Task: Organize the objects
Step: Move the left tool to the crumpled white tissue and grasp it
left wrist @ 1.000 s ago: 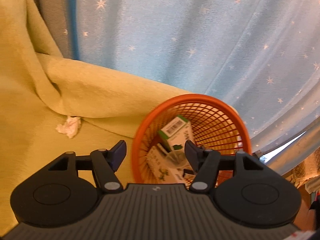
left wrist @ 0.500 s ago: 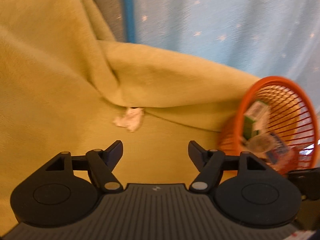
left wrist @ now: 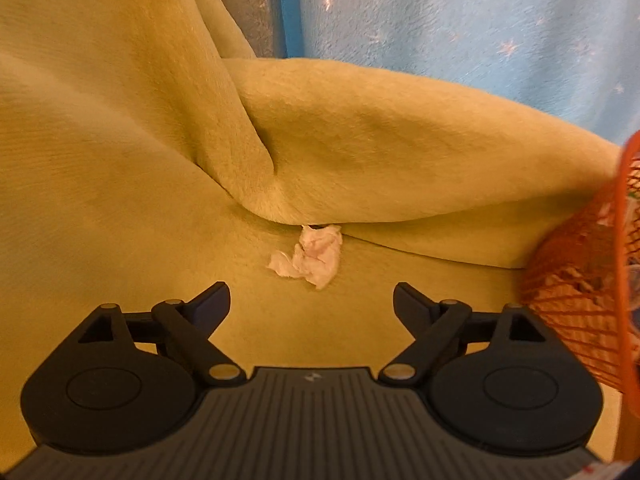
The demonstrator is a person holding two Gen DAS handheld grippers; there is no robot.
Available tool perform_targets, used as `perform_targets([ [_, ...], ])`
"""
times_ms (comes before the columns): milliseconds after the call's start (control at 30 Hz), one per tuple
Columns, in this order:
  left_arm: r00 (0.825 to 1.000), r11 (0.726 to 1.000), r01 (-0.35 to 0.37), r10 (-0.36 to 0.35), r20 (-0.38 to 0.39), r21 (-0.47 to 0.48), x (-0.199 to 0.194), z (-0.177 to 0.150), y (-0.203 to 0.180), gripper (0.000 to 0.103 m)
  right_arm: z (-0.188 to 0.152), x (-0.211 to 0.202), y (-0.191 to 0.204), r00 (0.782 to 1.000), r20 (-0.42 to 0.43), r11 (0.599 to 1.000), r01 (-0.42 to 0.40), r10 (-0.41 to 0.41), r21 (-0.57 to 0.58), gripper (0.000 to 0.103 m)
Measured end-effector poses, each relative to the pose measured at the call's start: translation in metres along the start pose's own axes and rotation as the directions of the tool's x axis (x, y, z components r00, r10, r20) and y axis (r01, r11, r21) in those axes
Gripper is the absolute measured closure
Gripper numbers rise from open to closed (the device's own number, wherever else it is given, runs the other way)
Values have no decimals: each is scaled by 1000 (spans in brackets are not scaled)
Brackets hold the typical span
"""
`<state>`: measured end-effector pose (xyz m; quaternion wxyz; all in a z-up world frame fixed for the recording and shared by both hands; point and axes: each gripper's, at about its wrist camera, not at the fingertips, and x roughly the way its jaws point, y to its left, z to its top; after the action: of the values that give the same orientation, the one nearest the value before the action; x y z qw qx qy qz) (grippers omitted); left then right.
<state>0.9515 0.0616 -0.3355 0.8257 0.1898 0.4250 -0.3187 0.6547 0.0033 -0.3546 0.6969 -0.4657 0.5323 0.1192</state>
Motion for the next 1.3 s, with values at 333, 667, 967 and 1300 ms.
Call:
perform_targets([
  [333, 999, 1000, 9, -9, -42, 1, 71, 7, 7, 24, -4, -1, -4, 1000, 17, 1000, -11, 11, 6, 102],
  [667, 997, 998, 5, 0, -80, 64, 112, 10, -4, 50, -9, -2, -7, 999, 29, 999, -25, 24, 34, 102],
  [967, 994, 994, 15, -3, -112, 105, 117, 6, -9, 80, -8, -2, -10, 999, 33, 998, -36, 34, 45, 102],
  [1300, 993, 1000, 24, -24, -117, -2, 66, -3, -8, 81, -4, -1, -8, 999, 27, 999, -28, 27, 21, 102],
])
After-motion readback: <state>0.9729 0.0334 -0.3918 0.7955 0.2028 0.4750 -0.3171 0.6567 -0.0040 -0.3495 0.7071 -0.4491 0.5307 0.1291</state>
